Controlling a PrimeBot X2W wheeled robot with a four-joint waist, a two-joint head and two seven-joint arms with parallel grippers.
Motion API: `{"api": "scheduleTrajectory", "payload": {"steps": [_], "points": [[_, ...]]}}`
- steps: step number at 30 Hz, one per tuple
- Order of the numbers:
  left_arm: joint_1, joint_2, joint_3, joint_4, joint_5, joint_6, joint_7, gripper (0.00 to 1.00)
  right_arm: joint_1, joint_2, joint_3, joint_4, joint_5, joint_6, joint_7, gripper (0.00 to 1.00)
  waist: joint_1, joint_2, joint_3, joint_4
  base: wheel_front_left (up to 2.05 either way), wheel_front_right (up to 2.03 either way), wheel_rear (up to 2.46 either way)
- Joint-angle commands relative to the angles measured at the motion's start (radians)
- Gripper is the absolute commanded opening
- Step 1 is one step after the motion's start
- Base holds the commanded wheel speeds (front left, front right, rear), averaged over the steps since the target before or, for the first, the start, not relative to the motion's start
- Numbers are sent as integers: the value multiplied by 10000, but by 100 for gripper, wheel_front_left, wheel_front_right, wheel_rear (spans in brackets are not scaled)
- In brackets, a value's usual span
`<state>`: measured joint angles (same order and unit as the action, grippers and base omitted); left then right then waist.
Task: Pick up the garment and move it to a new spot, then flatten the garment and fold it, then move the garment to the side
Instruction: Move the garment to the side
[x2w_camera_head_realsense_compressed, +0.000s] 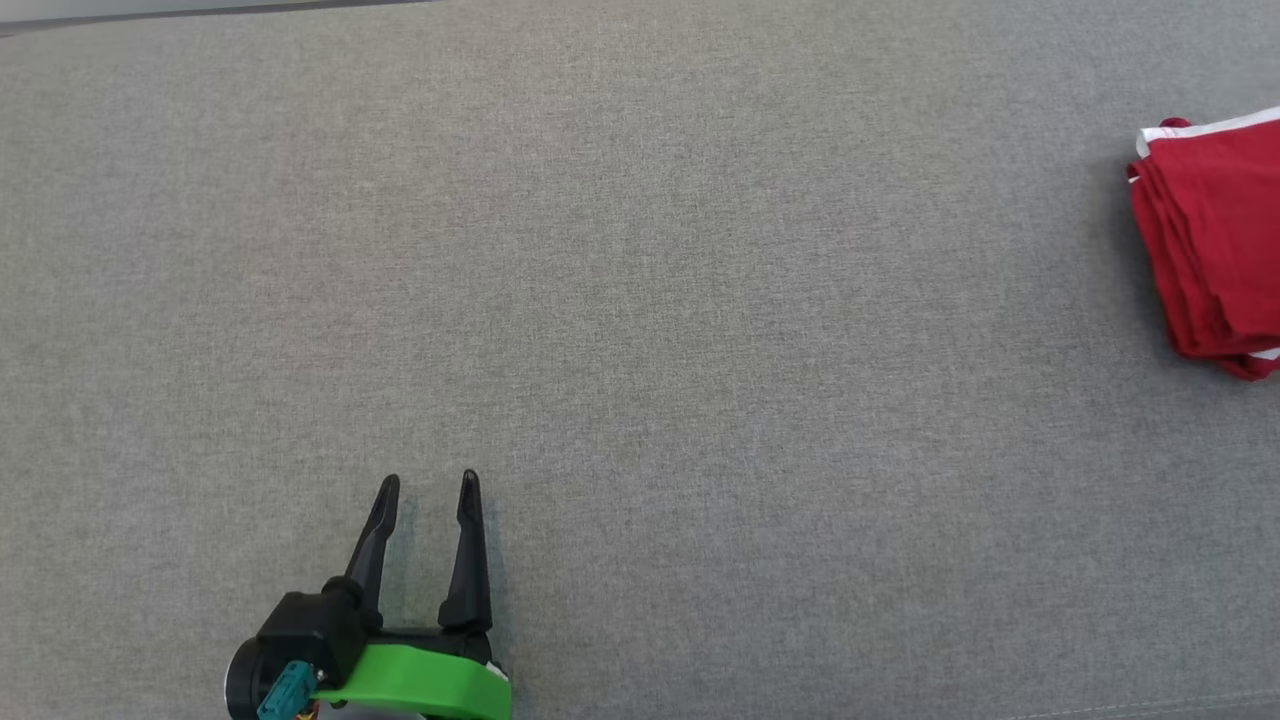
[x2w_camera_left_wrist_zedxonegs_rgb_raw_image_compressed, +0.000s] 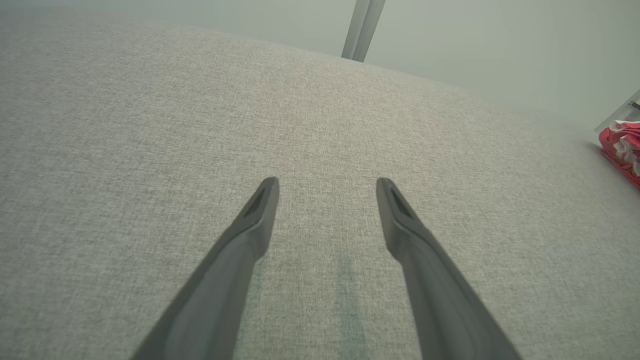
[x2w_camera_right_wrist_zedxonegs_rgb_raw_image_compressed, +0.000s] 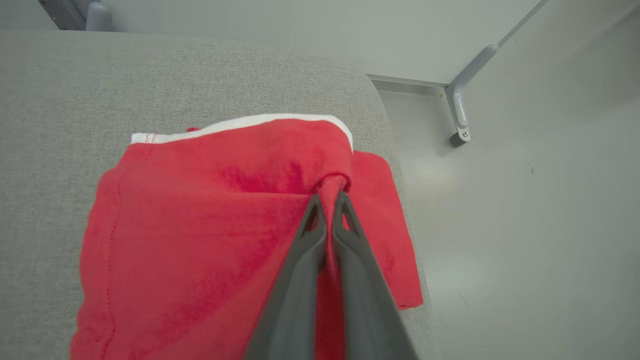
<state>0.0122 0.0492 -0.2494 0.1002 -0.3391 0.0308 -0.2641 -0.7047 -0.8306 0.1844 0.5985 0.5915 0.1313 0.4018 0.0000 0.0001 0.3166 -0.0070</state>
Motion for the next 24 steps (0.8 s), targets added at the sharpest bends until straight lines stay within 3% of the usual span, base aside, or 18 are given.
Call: {"api": "scheduleTrajectory", "payload": {"steps": [1, 2, 3, 4, 10, 16, 24], "points": [[-123, 30, 29, 5, 108, 8, 5, 100, 132, 9, -120, 309, -245, -10, -346, 0, 0, -1, 17, 16, 0, 0, 0], [-118, 30, 22, 14, 100, 19, 5, 100, 188, 84, -184, 540, -442, -10, -629, 5, 0, -1, 19, 15, 0, 0, 0], [-114, 30, 13, 24, 111, 32, 5, 100, 217, 128, -250, 789, -728, -10, -987, 36, 0, -1, 16, 14, 0, 0, 0], [-111, 30, -3, 31, 130, 47, 5, 100, 216, 197, -356, 1037, -1017, -12, -1365, 100, 0, -1, 13, 9, 0, 0, 0], [-74, 30, -75, 95, 150, 89, 5, 100, 14, 1089, -1172, 2200, -2467, -12, -3990, 100, 0, -1, -115, -55, 0, 0, 0], [201, 30, -88, 128, 24, 152, 5, 100, 327, 1895, -1587, 2420, -2840, -12, -5829, 100, 0, -1, -469, -202, 0, 0, 0], [546, 30, 143, 56, -183, 208, 5, 100, 1617, 3126, -2060, 740, -1992, -12, -6634, 100, 0, -1, -1304, -422, 0, 0, 0]]}}
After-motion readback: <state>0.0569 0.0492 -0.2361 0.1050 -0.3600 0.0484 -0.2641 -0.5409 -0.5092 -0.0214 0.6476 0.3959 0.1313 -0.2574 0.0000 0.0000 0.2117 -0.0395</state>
